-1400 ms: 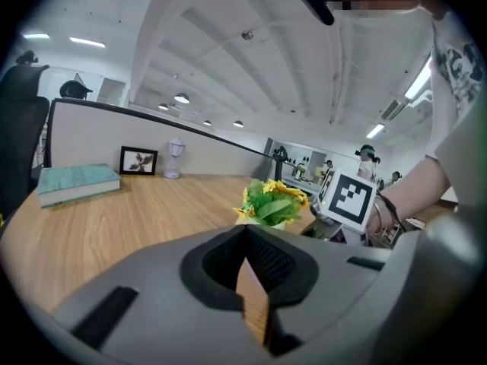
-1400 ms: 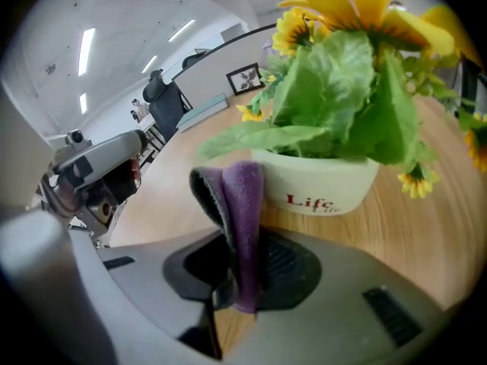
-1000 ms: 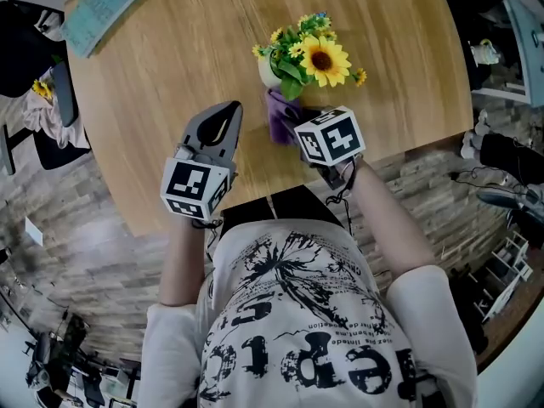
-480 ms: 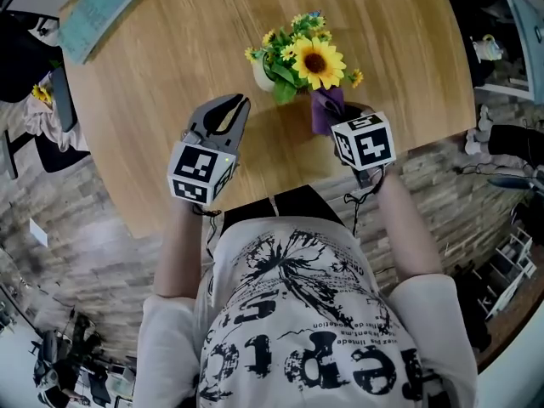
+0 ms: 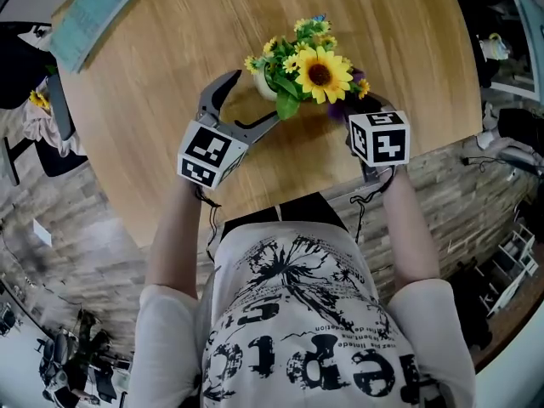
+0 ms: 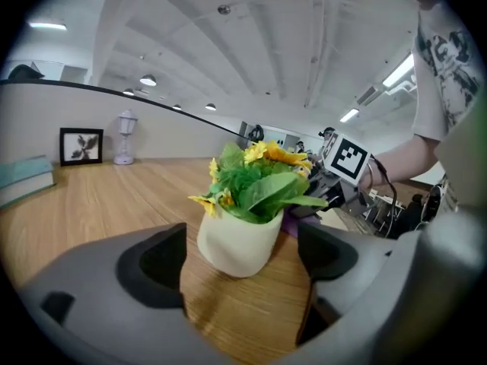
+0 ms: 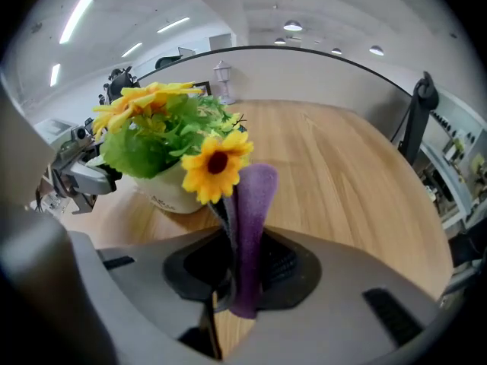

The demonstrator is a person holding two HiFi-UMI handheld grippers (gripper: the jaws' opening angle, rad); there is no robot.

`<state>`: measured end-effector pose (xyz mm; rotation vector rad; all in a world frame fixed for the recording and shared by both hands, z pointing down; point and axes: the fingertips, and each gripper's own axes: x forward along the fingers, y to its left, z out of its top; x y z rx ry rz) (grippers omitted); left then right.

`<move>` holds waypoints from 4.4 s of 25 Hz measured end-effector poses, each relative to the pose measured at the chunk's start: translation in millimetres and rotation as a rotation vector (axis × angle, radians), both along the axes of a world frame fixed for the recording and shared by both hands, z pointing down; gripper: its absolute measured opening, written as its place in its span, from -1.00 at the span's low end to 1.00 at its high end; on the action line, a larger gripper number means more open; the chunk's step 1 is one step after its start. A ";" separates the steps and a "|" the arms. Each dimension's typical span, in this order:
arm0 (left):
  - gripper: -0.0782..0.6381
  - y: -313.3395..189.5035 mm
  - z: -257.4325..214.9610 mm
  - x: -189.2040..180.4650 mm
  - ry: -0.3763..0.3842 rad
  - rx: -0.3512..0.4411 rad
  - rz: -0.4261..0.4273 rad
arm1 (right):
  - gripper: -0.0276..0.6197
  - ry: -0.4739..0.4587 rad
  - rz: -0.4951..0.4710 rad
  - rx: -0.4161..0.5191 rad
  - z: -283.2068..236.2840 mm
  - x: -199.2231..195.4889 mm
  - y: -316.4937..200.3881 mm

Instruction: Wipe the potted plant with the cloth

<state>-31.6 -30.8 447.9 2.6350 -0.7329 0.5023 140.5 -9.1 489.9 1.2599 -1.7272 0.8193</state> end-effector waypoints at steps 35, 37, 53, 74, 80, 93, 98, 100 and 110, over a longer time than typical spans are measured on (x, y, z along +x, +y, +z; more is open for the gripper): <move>0.69 -23.0 27.2 36.0 -0.121 0.154 0.261 | -0.65 -0.031 -0.038 0.080 -0.5 -12.9 -36.8; 0.69 -22.9 20.7 29.8 -0.103 0.158 0.235 | -0.65 -0.021 -0.044 0.085 -3.0 -15.2 -40.8; 0.69 -29.7 -106.4 9.4 0.000 0.185 0.006 | -0.67 -0.221 -0.189 0.208 -82.3 -53.6 -49.6; 0.69 1.0 -152.9 -46.5 0.019 0.195 -0.074 | -0.69 -0.509 -0.472 0.380 -138.8 -173.5 -5.5; 0.69 3.3 -154.1 -51.7 0.028 0.183 -0.032 | -0.69 -0.602 -0.446 0.359 -136.4 -191.7 -1.8; 0.69 5.4 -172.4 -45.3 0.113 0.183 -0.076 | -0.69 -0.613 -0.559 0.399 -152.8 -225.4 17.5; 0.69 7.9 -171.6 -46.9 0.109 0.179 -0.086 | -0.69 -0.643 -0.562 0.379 -151.5 -236.5 28.5; 0.69 8.6 -169.9 -47.8 0.107 0.159 -0.106 | -0.69 -0.648 -0.575 0.365 -150.8 -235.8 35.2; 0.69 6.1 -156.5 -51.4 0.082 0.138 -0.127 | -0.69 -0.633 -0.552 0.324 -141.1 -217.7 41.5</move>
